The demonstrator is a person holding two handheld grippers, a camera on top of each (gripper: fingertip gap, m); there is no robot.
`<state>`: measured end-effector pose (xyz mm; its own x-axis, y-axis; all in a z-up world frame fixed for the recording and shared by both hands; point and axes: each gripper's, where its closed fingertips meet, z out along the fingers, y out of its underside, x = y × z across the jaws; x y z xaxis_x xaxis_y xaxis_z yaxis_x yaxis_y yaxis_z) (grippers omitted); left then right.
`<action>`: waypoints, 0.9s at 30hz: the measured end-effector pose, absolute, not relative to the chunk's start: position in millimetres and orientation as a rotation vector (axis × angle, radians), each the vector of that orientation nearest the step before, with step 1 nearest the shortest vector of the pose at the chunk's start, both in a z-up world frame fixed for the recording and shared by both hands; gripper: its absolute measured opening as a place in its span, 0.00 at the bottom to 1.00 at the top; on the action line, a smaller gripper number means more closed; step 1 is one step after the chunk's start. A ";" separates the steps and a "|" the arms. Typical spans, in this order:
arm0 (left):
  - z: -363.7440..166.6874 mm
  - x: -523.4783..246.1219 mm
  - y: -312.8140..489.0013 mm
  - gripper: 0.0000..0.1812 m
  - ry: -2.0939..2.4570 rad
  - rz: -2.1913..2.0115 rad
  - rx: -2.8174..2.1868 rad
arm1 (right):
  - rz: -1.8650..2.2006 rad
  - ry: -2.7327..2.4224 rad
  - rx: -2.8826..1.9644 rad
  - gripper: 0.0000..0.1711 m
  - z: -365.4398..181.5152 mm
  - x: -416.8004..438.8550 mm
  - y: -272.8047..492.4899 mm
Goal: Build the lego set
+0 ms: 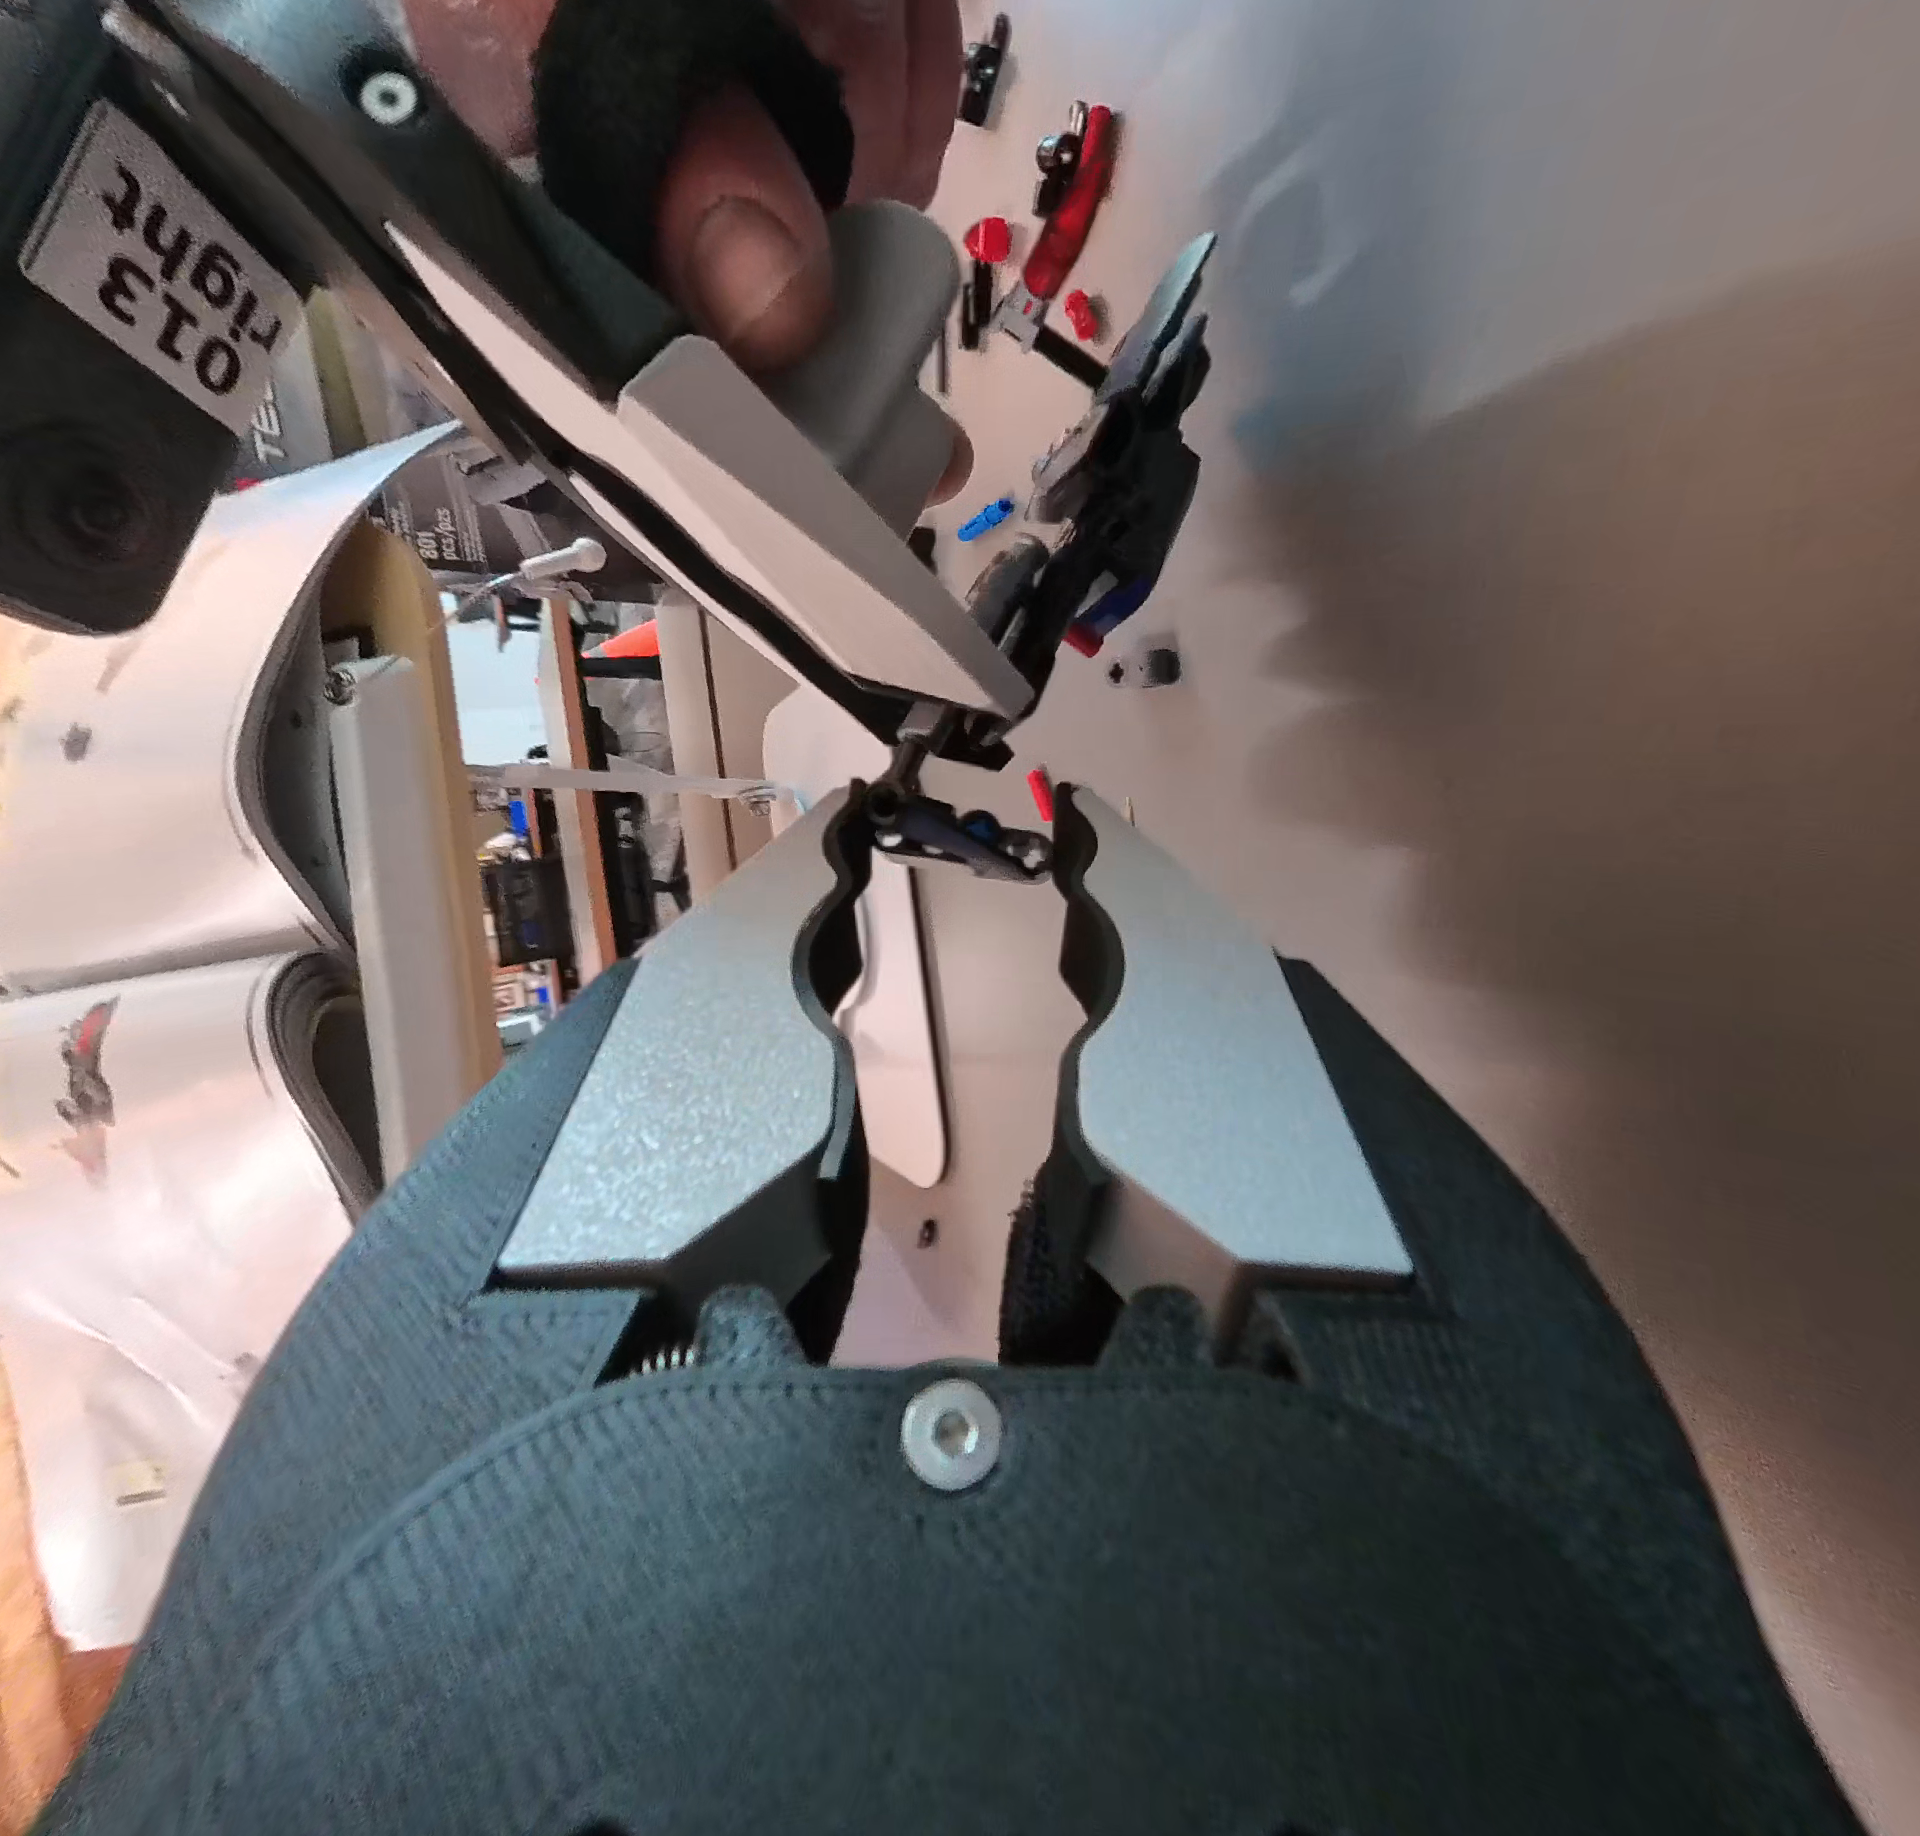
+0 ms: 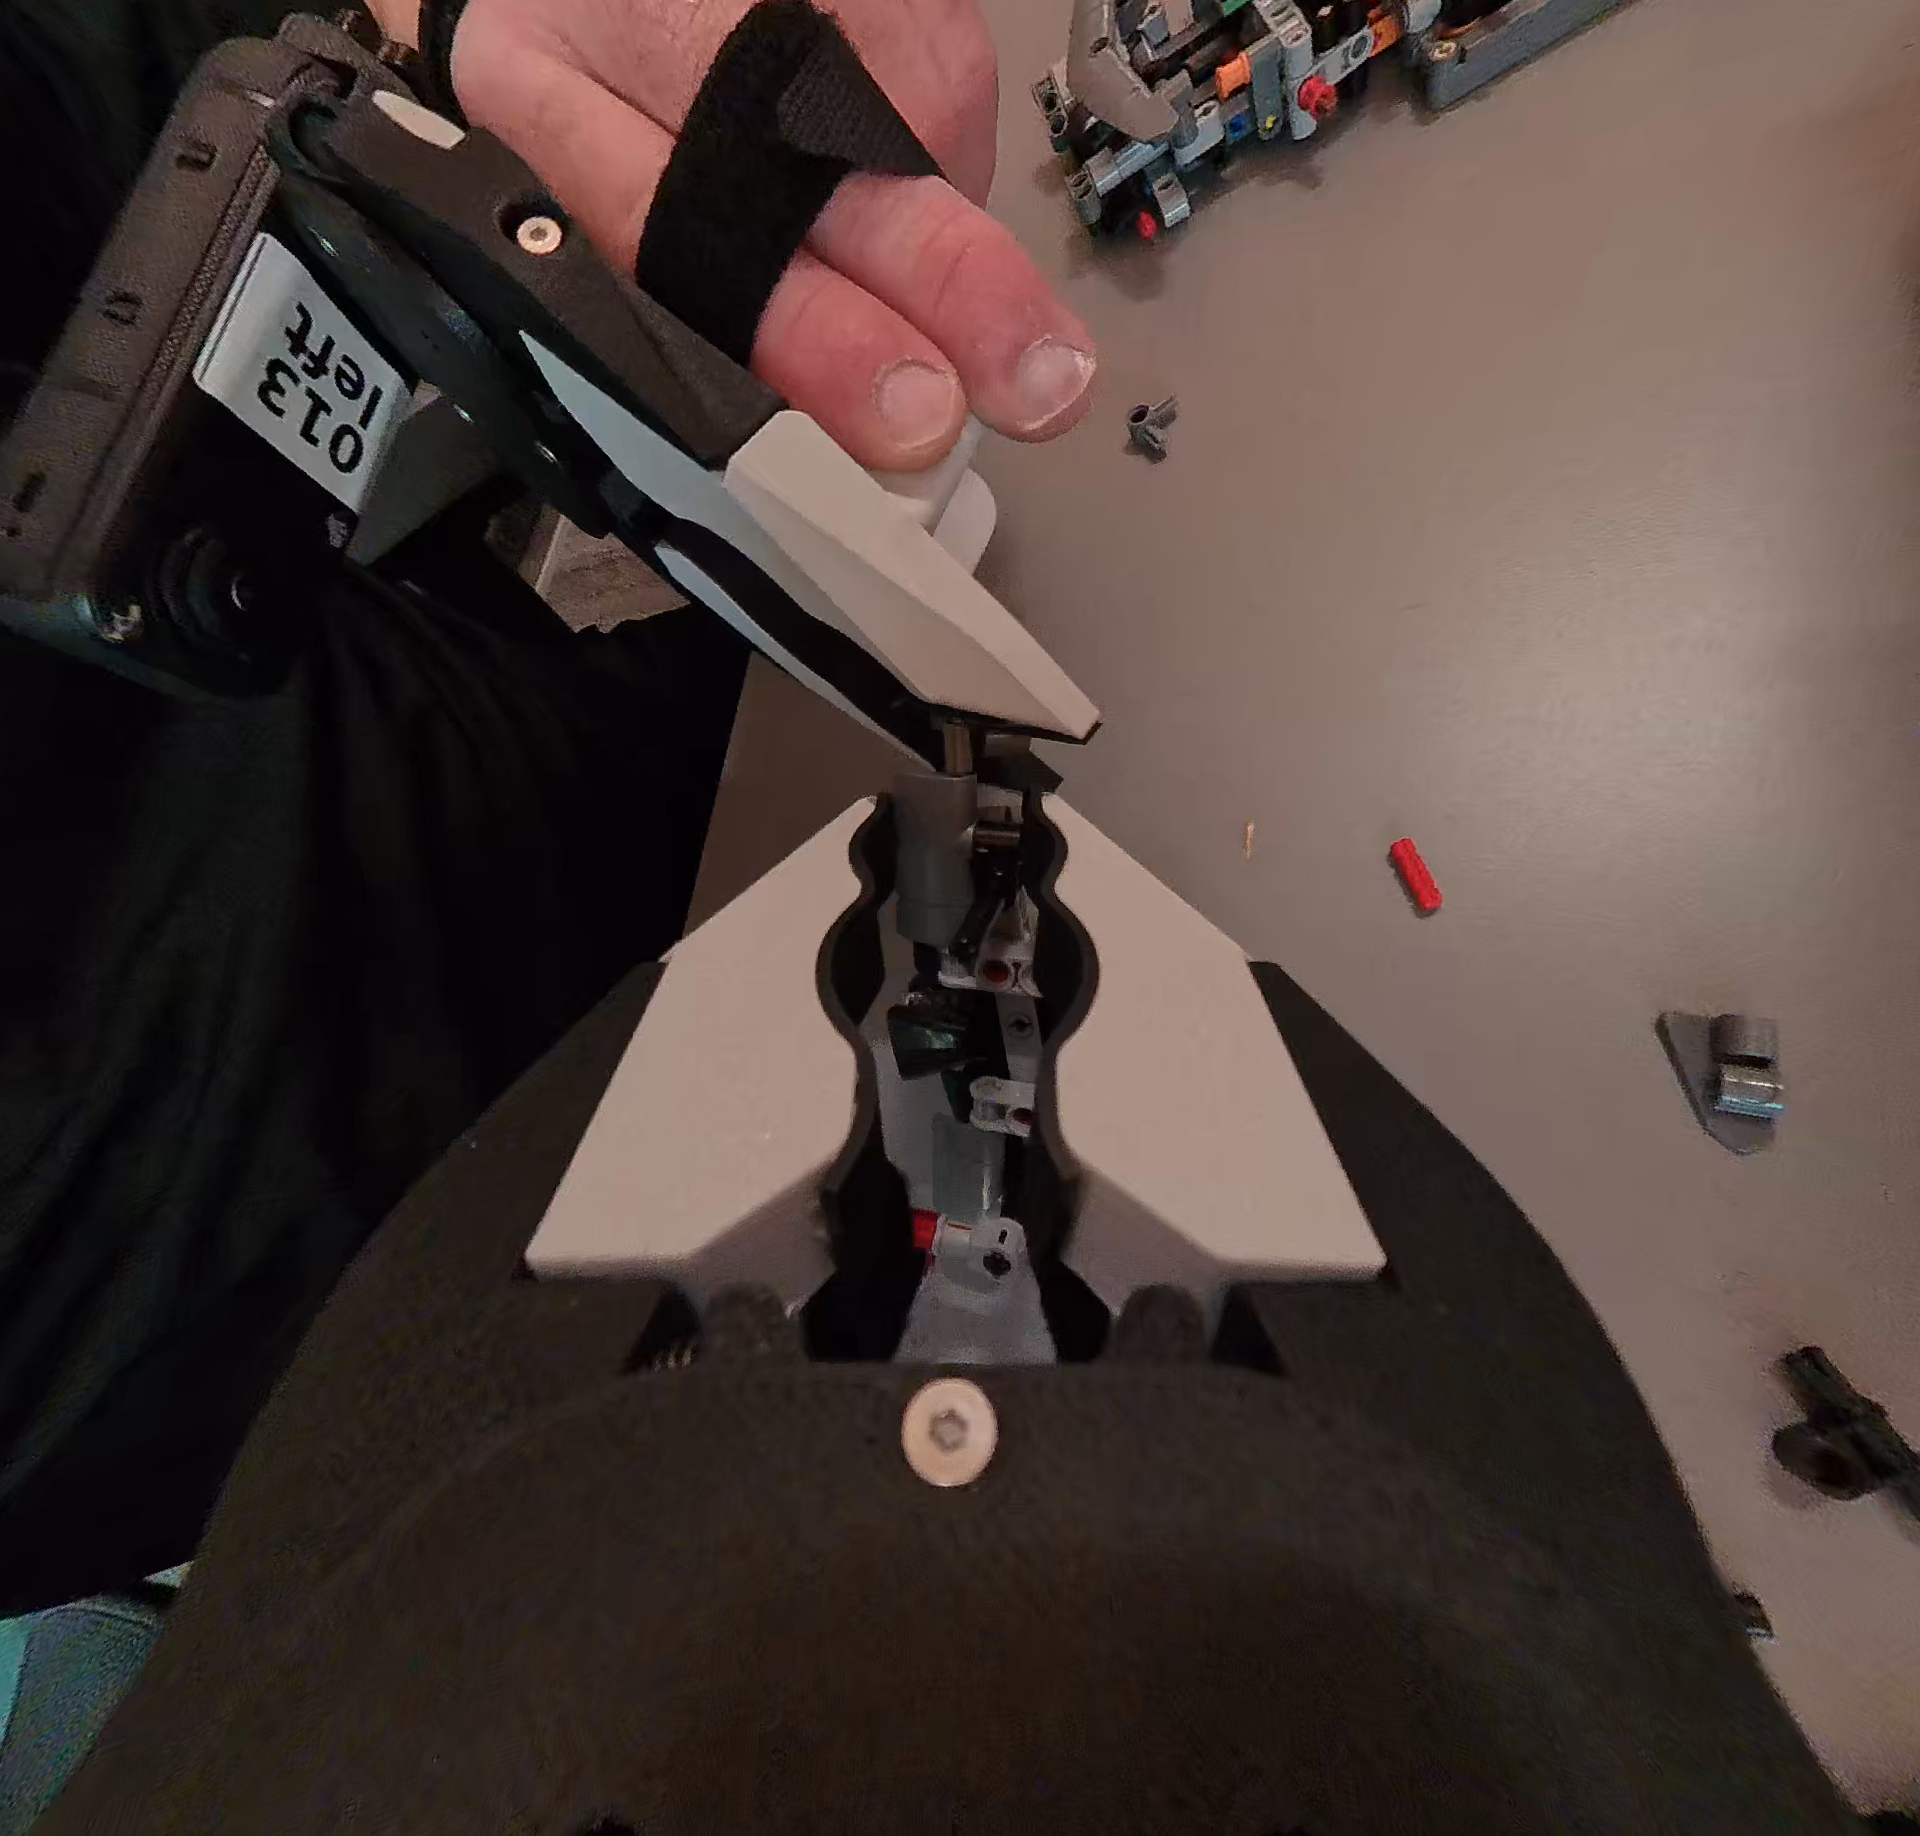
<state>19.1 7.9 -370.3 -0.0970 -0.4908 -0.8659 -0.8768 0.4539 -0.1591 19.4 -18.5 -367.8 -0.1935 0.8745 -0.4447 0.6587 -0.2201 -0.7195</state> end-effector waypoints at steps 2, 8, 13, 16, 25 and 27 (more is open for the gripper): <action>-371.0 19.4 8.3 0.18 1.763 0.517 -1.166 | 1.386 -1.802 -1.829 0.12 -368.6 20.0 -18.1; -367.4 21.1 7.6 0.18 1.789 0.512 -1.127 | 1.427 -1.809 -1.806 0.12 -365.3 21.2 -18.9; -364.4 22.3 8.4 0.18 1.799 0.554 -1.071 | 1.463 -1.817 -1.803 0.12 -363.2 22.1 -19.5; -365.9 21.7 9.1 0.18 1.822 0.596 -1.043 | 1.470 -1.829 -1.813 0.12 -364.9 22.7 -19.0; -364.7 22.0 8.3 0.18 1.839 0.607 -1.013 | 1.516 -1.857 -1.809 0.12 -364.5 22.2 -21.8; -365.4 22.2 8.2 0.18 1.840 0.612 -1.010 | 1.515 -1.863 -1.812 0.12 -365.6 22.2 -21.9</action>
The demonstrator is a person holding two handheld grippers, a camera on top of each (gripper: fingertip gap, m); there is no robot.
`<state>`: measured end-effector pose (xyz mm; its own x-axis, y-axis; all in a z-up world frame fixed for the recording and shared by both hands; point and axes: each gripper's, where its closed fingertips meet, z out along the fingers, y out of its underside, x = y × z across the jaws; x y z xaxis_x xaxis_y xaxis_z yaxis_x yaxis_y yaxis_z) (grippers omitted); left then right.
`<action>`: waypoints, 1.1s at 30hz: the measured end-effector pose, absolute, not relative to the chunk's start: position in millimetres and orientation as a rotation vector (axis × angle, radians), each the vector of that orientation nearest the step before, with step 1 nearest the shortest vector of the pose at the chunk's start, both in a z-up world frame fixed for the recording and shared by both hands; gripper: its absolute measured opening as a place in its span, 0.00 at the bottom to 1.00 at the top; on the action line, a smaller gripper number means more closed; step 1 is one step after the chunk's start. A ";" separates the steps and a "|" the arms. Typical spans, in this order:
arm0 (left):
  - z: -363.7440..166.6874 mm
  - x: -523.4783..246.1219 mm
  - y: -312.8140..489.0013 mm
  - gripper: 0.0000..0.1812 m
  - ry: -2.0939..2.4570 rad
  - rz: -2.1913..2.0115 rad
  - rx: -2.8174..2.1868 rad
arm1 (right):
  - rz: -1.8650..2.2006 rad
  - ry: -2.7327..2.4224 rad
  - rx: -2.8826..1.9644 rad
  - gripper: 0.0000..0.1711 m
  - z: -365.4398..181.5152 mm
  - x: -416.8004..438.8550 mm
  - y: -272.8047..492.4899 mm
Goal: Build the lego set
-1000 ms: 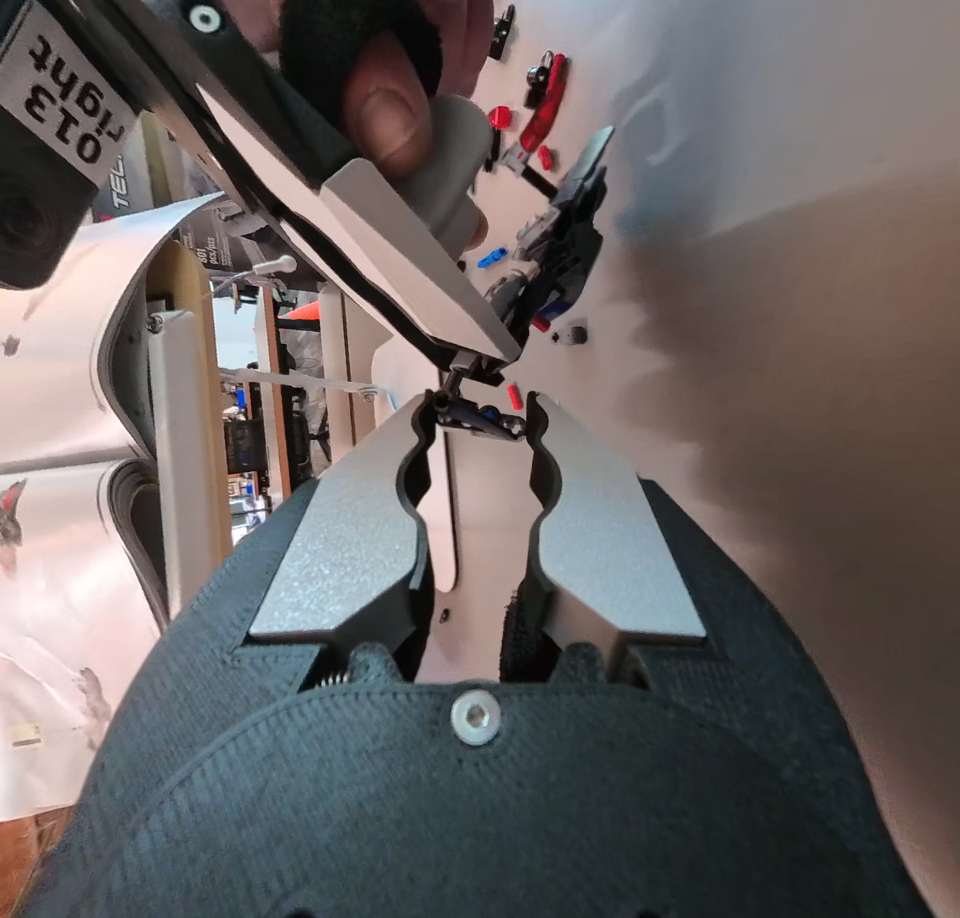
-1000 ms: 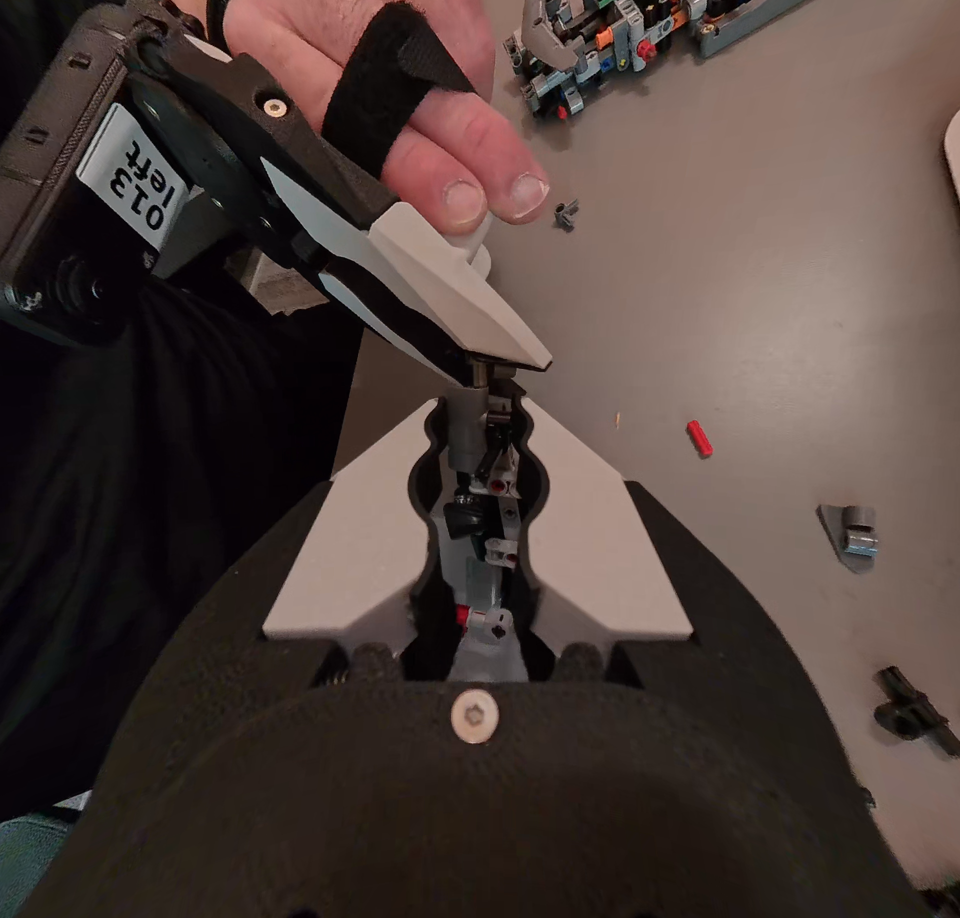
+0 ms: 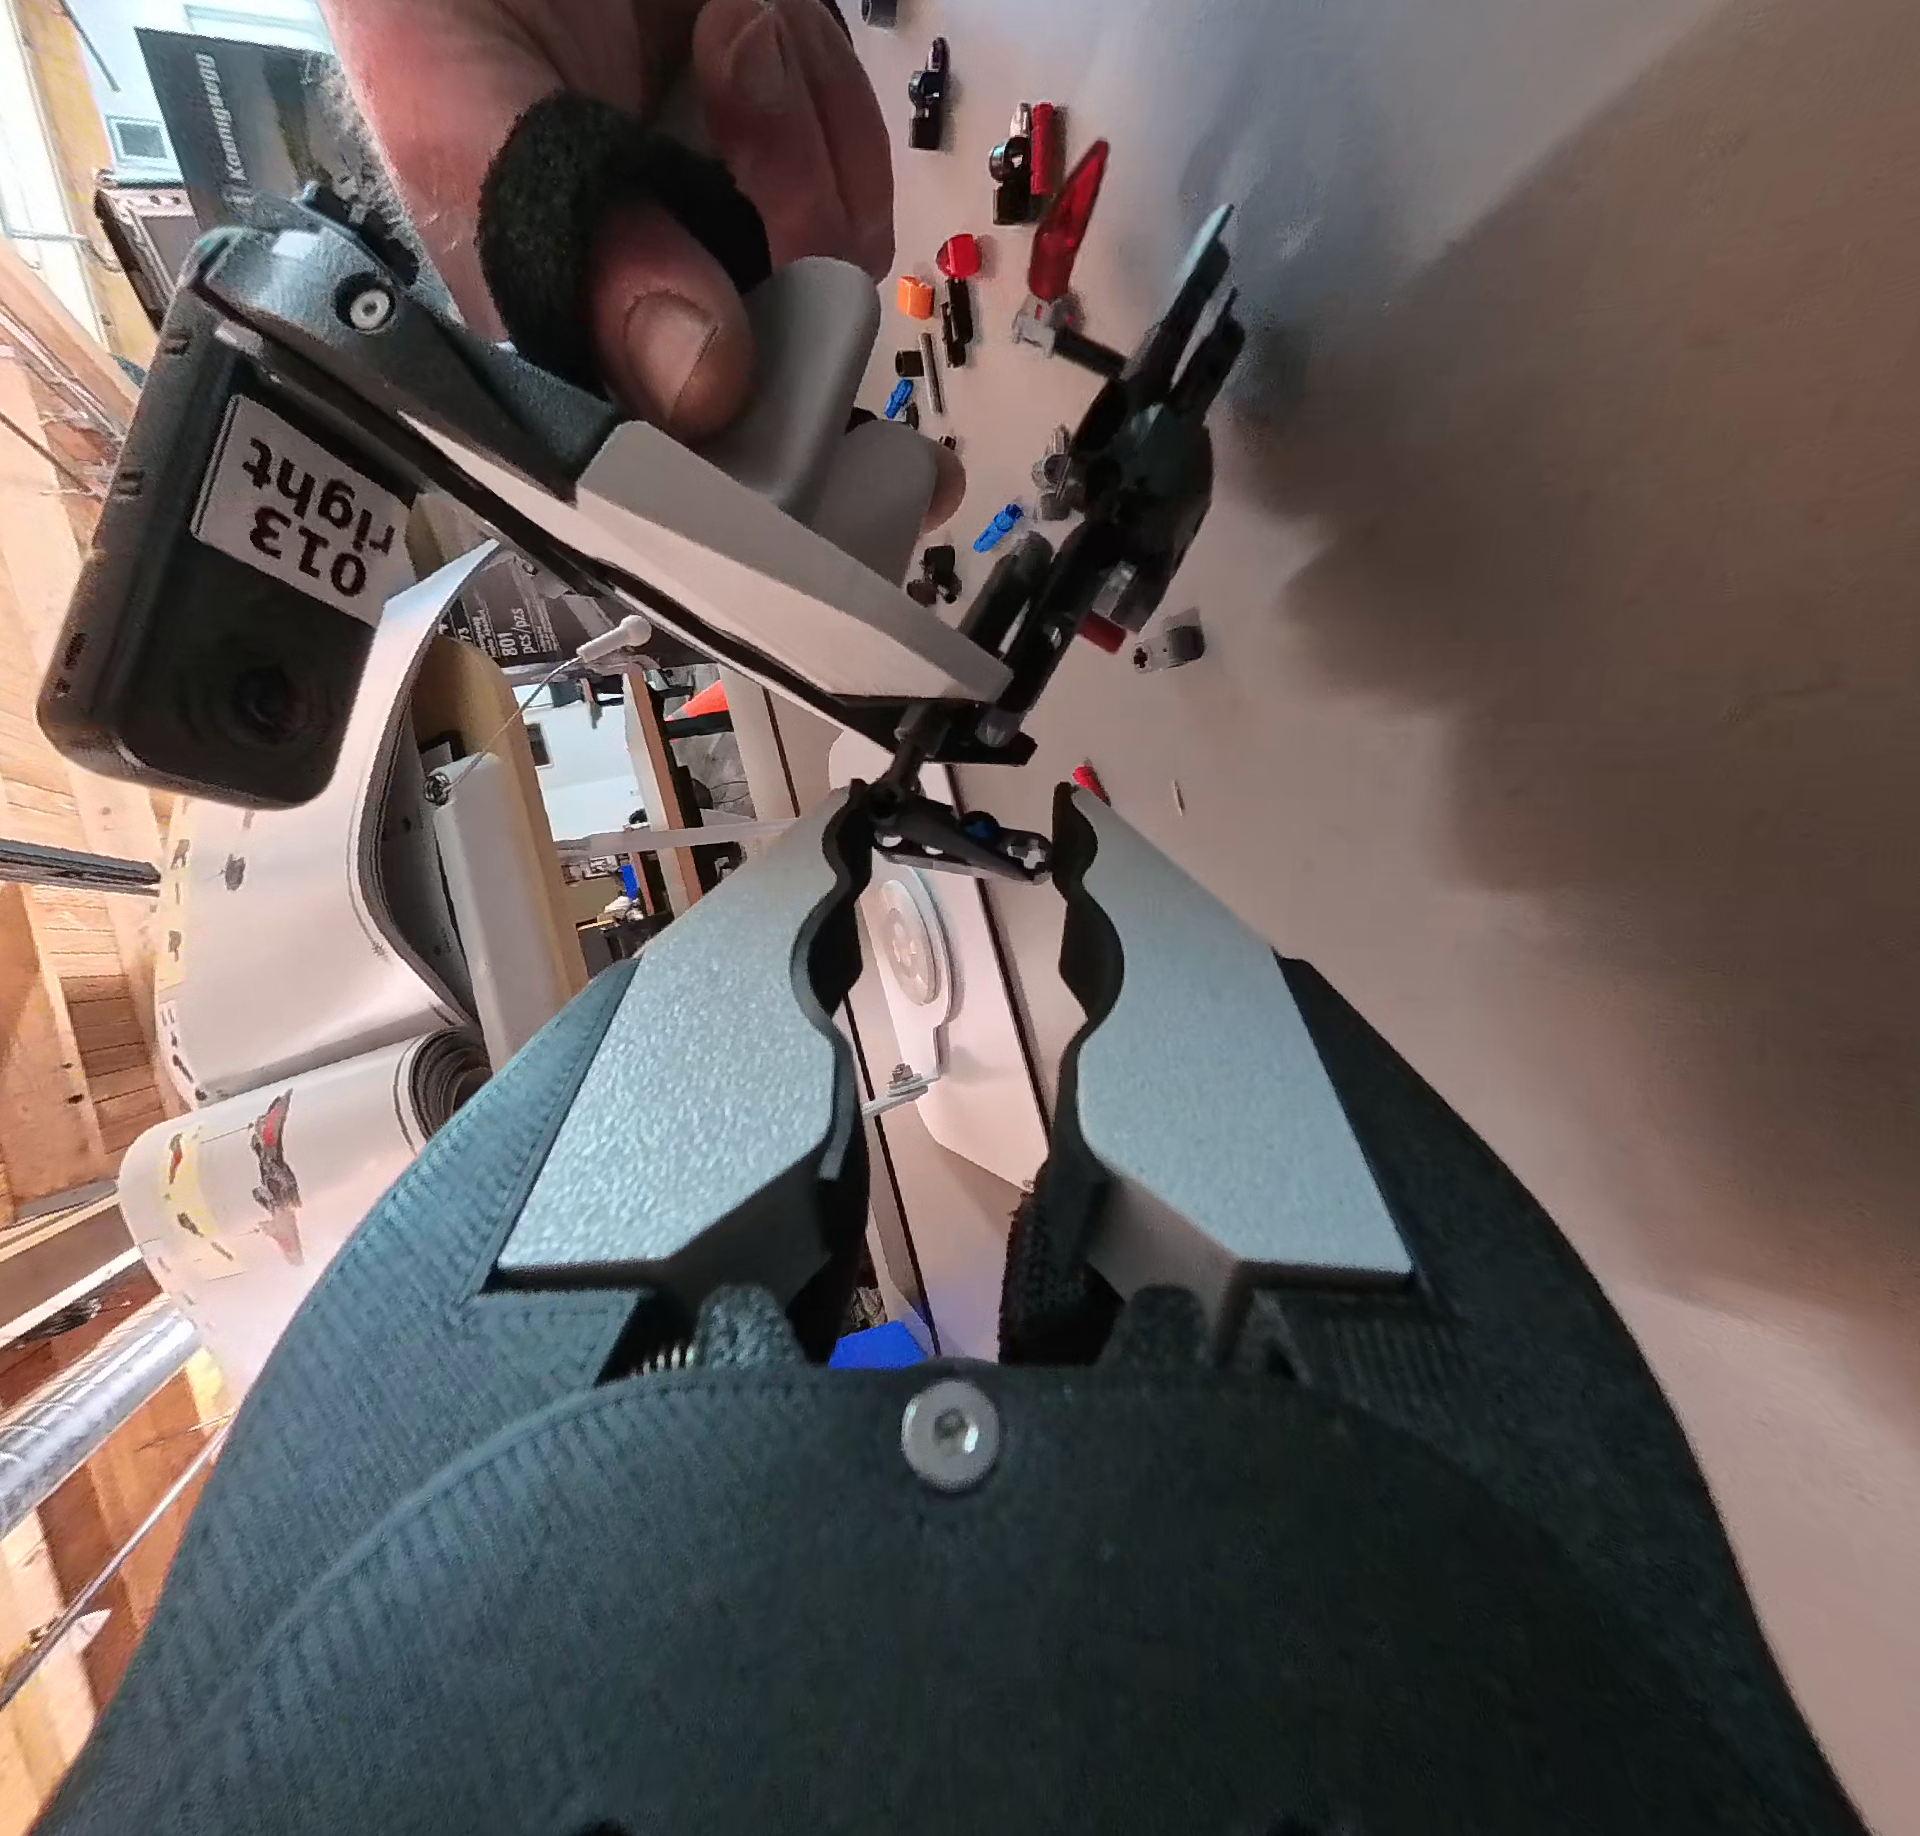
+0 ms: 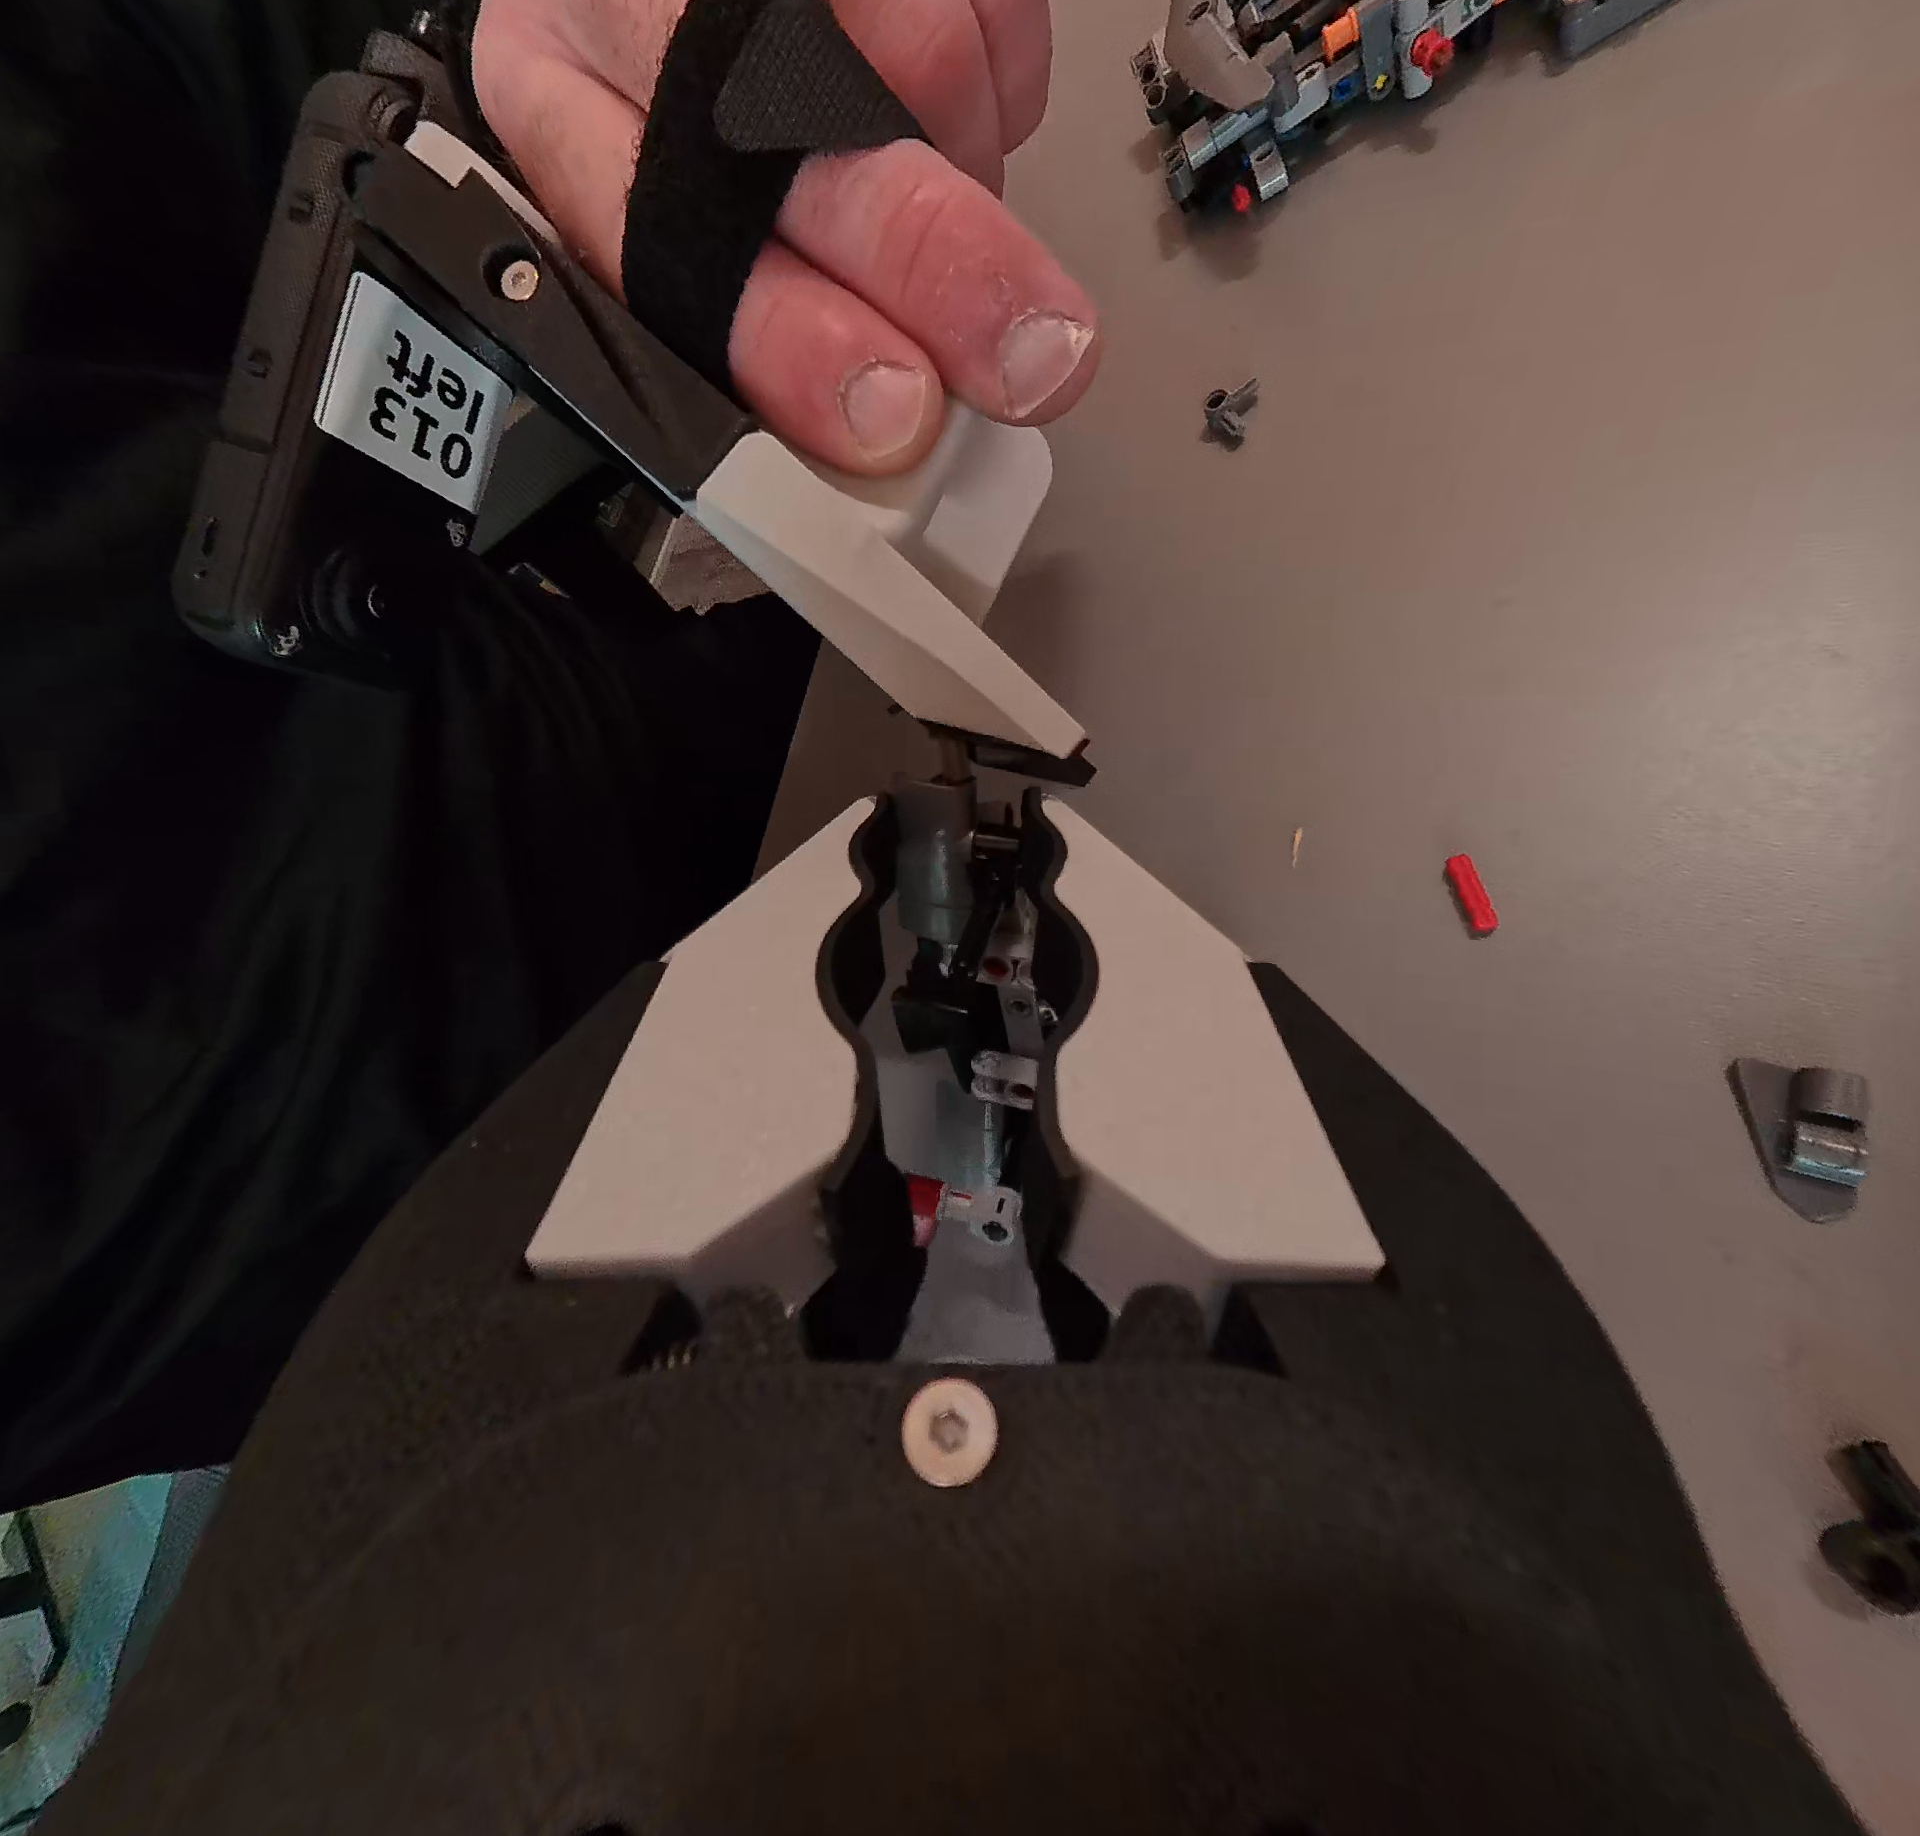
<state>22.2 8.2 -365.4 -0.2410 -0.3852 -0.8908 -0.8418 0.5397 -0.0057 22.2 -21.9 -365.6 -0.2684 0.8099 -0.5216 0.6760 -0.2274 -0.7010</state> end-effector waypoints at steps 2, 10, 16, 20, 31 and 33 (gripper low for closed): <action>-365.0 22.5 7.7 0.18 1.844 0.617 -0.996 | 1.522 -1.868 -1.806 0.12 -365.3 22.3 -22.8; -365.0 24.8 5.7 0.18 1.884 0.645 -0.915 | 1.537 -1.920 -1.809 0.12 -366.4 24.3 -26.0; -366.7 24.8 6.7 0.18 1.918 0.674 -0.890 | 1.522 -1.959 -1.819 0.12 -368.4 24.6 -26.5; -368.6 24.0 7.1 0.18 1.951 0.690 -0.877 | 1.499 -1.986 -1.820 0.12 -370.1 24.0 -27.5; -368.3 23.6 11.4 0.18 1.932 0.730 -0.902 | 1.529 -1.960 -1.819 0.11 -368.7 22.4 -25.9; -367.2 23.0 13.1 0.18 1.911 0.741 -0.920 | 1.535 -1.946 -1.820 0.11 -367.5 21.8 -24.1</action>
